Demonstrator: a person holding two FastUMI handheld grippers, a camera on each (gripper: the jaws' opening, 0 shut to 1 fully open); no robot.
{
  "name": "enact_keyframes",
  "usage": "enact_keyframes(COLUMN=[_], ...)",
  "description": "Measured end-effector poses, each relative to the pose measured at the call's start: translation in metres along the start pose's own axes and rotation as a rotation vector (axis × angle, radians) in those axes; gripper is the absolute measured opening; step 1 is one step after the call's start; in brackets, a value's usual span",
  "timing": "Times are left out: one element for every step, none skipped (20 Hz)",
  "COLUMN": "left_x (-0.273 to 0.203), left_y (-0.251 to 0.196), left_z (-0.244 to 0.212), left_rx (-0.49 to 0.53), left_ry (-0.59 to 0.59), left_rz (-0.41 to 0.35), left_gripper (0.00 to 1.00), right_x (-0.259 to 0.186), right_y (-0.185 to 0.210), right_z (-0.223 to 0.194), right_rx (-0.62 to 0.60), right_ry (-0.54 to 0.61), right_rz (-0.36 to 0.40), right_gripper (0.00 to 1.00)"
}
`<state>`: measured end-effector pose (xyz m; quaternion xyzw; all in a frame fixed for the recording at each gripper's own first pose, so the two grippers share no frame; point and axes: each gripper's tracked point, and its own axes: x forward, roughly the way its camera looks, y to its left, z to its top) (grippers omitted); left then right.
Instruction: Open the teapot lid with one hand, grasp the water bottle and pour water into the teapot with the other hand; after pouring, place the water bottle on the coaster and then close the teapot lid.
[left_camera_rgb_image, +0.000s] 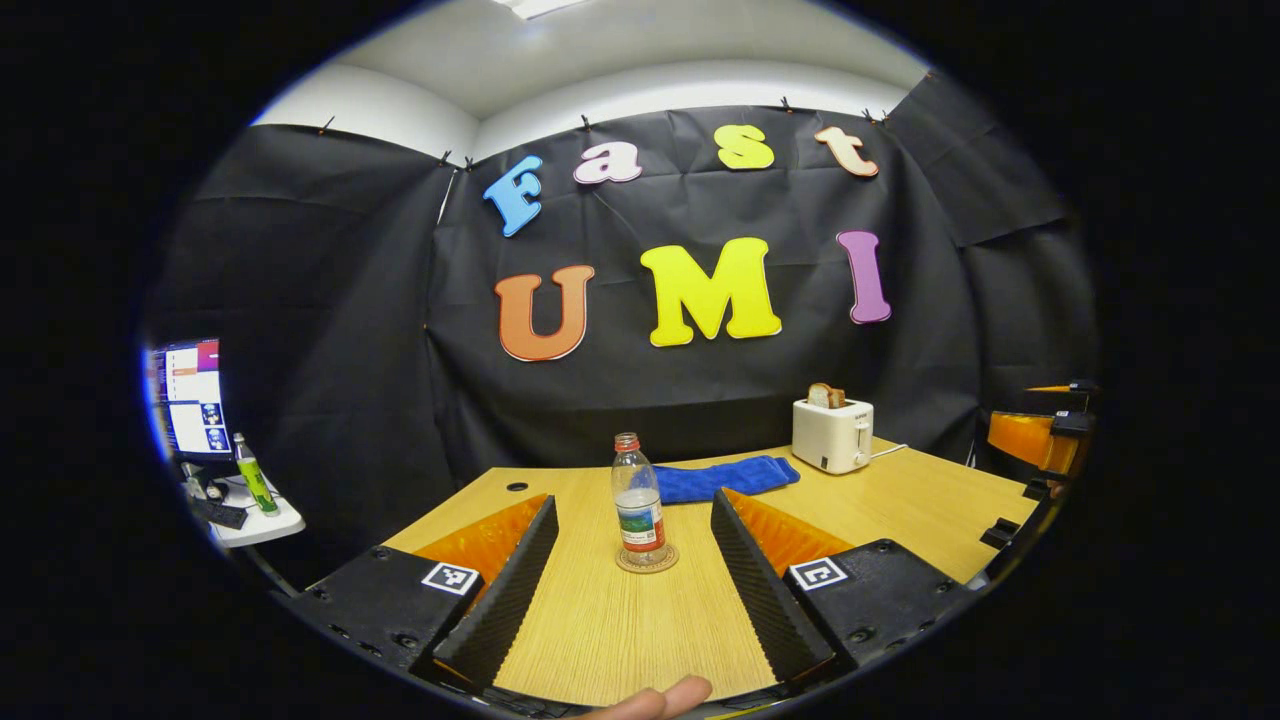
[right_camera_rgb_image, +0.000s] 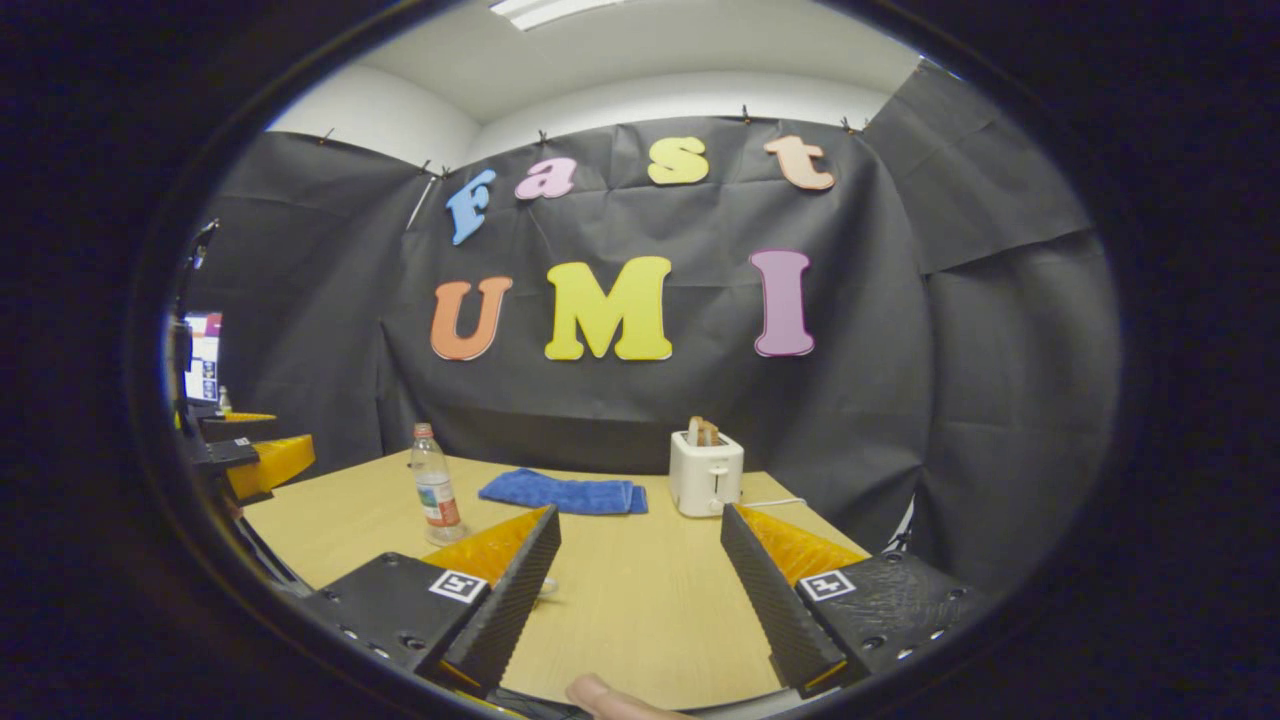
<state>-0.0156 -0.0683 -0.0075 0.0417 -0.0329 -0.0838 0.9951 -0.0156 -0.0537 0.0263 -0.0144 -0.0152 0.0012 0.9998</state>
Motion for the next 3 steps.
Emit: enact_keyframes(left_x=[0.0025,0.0037,0.0044], left_y=[-0.0014,-0.0027,-0.0042], left_z=[0.0004,-0.0006,0.0004], left_rx=[-0.003,-0.005,-0.005], left_ry=[0.000,0.001,0.007], left_rz=[-0.006,-0.012,-0.018], left_gripper=[0.96,0.96,0.96], right_x=[0.0007,0.0019,0.0035], right_y=[-0.0007,-0.0024,-0.0047], right_z=[-0.0001,-0.0008,-0.0011], right_rx=[0.001,-0.001,-0.001], right_ry=[0.002,0.001,0.002], right_rz=[-0.002,-0.006,-0.013], right_gripper=[0.97,0.97,0.97])
